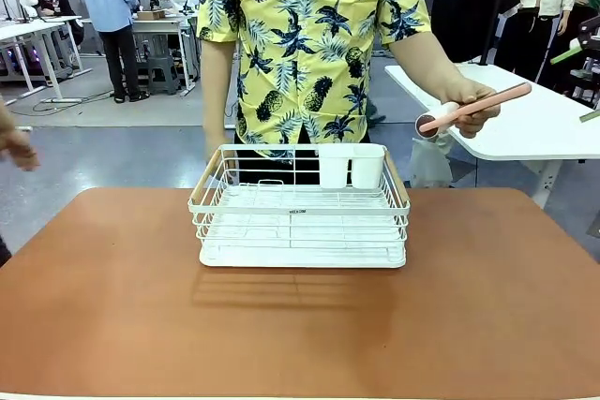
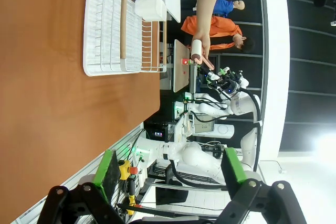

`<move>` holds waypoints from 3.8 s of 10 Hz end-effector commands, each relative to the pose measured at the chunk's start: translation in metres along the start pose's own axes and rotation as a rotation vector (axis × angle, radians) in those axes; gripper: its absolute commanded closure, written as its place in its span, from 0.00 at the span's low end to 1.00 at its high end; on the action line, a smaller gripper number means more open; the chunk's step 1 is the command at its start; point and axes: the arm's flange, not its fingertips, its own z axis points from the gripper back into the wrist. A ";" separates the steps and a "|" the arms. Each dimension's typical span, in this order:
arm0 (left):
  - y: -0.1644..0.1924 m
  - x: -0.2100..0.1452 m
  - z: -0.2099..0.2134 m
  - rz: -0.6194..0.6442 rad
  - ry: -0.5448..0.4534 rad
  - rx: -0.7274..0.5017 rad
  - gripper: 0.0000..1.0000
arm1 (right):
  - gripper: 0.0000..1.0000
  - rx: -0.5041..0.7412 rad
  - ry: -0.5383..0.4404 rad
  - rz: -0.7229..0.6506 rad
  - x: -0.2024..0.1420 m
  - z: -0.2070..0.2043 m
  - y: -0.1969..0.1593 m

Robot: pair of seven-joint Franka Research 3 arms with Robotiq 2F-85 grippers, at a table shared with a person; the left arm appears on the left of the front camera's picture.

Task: Clean the table.
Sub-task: Pick up the Lint Roller when the human hands it over.

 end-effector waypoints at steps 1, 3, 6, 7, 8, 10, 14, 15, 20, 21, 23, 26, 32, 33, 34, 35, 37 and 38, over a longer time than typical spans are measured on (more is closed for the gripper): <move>0.000 -0.004 0.001 -0.003 -0.001 -0.006 0.00 | 0.00 0.052 -0.045 0.004 -0.017 -0.006 0.000; 0.000 -0.004 0.001 -0.003 -0.001 -0.006 0.00 | 0.00 0.055 -0.078 0.028 -0.028 -0.017 -0.001; 0.000 -0.004 0.001 -0.003 -0.001 -0.006 0.00 | 0.00 0.077 -0.106 0.042 -0.041 -0.035 -0.002; 0.000 -0.004 0.001 -0.003 -0.001 -0.006 0.00 | 0.00 0.093 -0.116 0.055 -0.042 -0.039 -0.001; 0.000 -0.004 0.001 -0.003 -0.001 -0.006 0.00 | 0.00 0.111 -0.132 0.066 -0.044 -0.044 -0.001; 0.000 -0.004 0.001 -0.003 -0.001 -0.006 0.00 | 0.00 0.119 -0.142 0.077 -0.044 -0.054 0.001; 0.000 -0.004 0.001 -0.003 -0.001 -0.006 0.00 | 0.00 0.117 -0.175 0.088 -0.044 -0.073 0.004; 0.000 -0.004 0.001 -0.003 -0.001 -0.006 0.00 | 0.00 0.121 -0.179 0.093 -0.043 -0.077 0.004; 0.000 -0.004 0.001 -0.003 -0.001 -0.006 0.00 | 0.00 0.129 -0.196 0.091 -0.039 -0.087 0.004; 0.000 -0.004 0.001 -0.003 -0.001 -0.006 0.00 | 0.15 0.132 -0.200 0.097 -0.039 -0.088 0.003; 0.000 -0.004 0.001 -0.003 -0.001 -0.006 0.00 | 0.75 0.132 -0.199 0.095 -0.038 -0.089 0.002; 0.000 -0.004 0.001 -0.003 -0.001 -0.006 0.00 | 1.00 0.131 -0.204 0.095 -0.036 -0.091 0.003; 0.000 -0.004 0.001 -0.003 -0.001 -0.006 0.00 | 1.00 0.127 -0.200 0.085 -0.034 -0.093 0.002; 0.000 -0.004 0.001 -0.003 -0.001 -0.006 0.00 | 1.00 0.109 -0.187 0.082 -0.033 -0.090 0.001; 0.000 -0.004 0.001 -0.003 -0.001 -0.006 0.00 | 1.00 0.103 -0.191 0.078 -0.032 -0.084 0.000; 0.000 -0.004 0.001 -0.003 -0.001 -0.006 0.00 | 1.00 0.103 -0.191 0.078 -0.032 -0.084 0.000; 0.000 -0.004 0.001 -0.003 -0.001 -0.006 0.00 | 1.00 0.103 -0.191 0.078 -0.032 -0.084 0.000; 0.000 -0.004 0.001 -0.003 -0.001 -0.006 0.00 | 1.00 0.103 -0.191 0.078 -0.032 -0.084 0.000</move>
